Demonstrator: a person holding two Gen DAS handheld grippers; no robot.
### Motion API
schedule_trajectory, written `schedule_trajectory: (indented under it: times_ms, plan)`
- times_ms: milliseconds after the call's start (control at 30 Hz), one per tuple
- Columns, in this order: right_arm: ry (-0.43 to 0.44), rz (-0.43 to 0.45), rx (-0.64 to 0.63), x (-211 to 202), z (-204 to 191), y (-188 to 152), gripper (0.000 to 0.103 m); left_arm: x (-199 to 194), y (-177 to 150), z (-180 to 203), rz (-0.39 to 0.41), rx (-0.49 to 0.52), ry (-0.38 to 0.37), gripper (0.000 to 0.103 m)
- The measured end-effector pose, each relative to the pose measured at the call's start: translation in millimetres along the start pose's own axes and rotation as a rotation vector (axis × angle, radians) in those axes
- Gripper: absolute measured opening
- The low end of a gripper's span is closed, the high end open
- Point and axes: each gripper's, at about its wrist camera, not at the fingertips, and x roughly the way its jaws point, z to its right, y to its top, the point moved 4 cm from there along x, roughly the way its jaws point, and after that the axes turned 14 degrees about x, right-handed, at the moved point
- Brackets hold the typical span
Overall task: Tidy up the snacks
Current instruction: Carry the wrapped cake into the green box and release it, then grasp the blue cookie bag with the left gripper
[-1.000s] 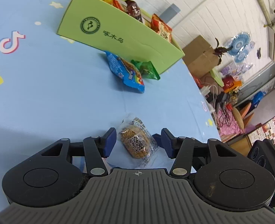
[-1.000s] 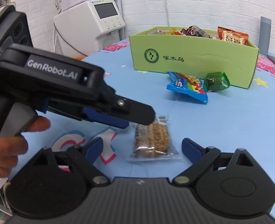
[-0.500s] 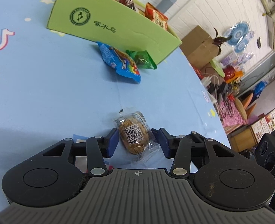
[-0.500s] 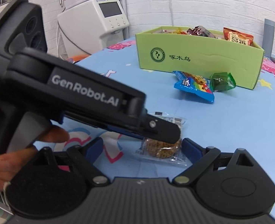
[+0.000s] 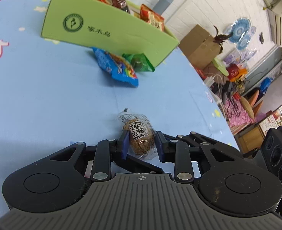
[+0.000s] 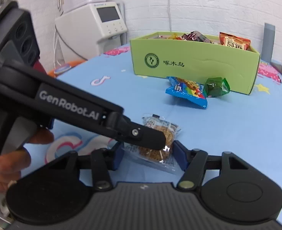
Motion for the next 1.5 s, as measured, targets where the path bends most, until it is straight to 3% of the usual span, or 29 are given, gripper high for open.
schedule_trajectory:
  times_ms: [200, 433, 533, 667, 800, 867, 900, 933, 1100, 1200, 1233, 1333, 1433, 1500]
  plan:
    - [0.019, 0.077, -0.018, 0, -9, 44, 0.067, -18, 56, -2, 0.09, 0.035, 0.019, 0.009]
    - [0.045, 0.189, -0.127, 36, -21, 149, 0.068, -28, 157, -31, 0.239, 0.093, 0.1, 0.009]
    - [0.053, 0.183, -0.148, 68, -20, 183, 0.07, -13, 184, -55, 0.25, 0.079, 0.132, 0.009]
    - [0.044, 0.143, -0.141, 113, -8, 204, 0.07, 22, 198, -92, 0.211, 0.038, 0.149, 0.009]
    - [0.042, 0.089, -0.145, 145, 0, 198, 0.076, 44, 190, -118, 0.176, 0.007, 0.19, 0.011]
    - [0.018, 0.104, -0.172, 145, -3, 195, 0.078, 40, 188, -122, 0.202, -0.026, 0.141, 0.016]
    - [0.02, 0.105, -0.17, 141, -3, 196, 0.082, 34, 188, -122, 0.215, -0.045, 0.123, 0.025]
    - [0.023, 0.113, -0.163, 133, -3, 196, 0.083, 26, 188, -119, 0.238, -0.05, 0.121, 0.037]
    - [0.011, 0.258, -0.192, 56, -8, 187, 0.089, -29, 183, -86, 0.335, 0.039, 0.159, 0.049]
    - [-0.011, 0.24, -0.159, 26, 4, 161, 0.093, -44, 161, -65, 0.331, 0.083, 0.152, 0.066]
    - [-0.019, 0.222, -0.139, 22, 9, 148, 0.093, -42, 151, -60, 0.319, 0.085, 0.155, 0.072]
    - [-0.036, 0.14, -0.056, 27, 27, 109, 0.093, -15, 118, -50, 0.206, 0.094, 0.149, 0.072]
    - [-0.015, 0.05, 0.042, 47, 40, 84, 0.093, 27, 94, -54, 0.052, 0.04, 0.121, 0.06]
    - [-0.002, 0.019, 0.052, 60, 40, 79, 0.093, 44, 89, -56, 0.002, 0.009, 0.089, 0.056]
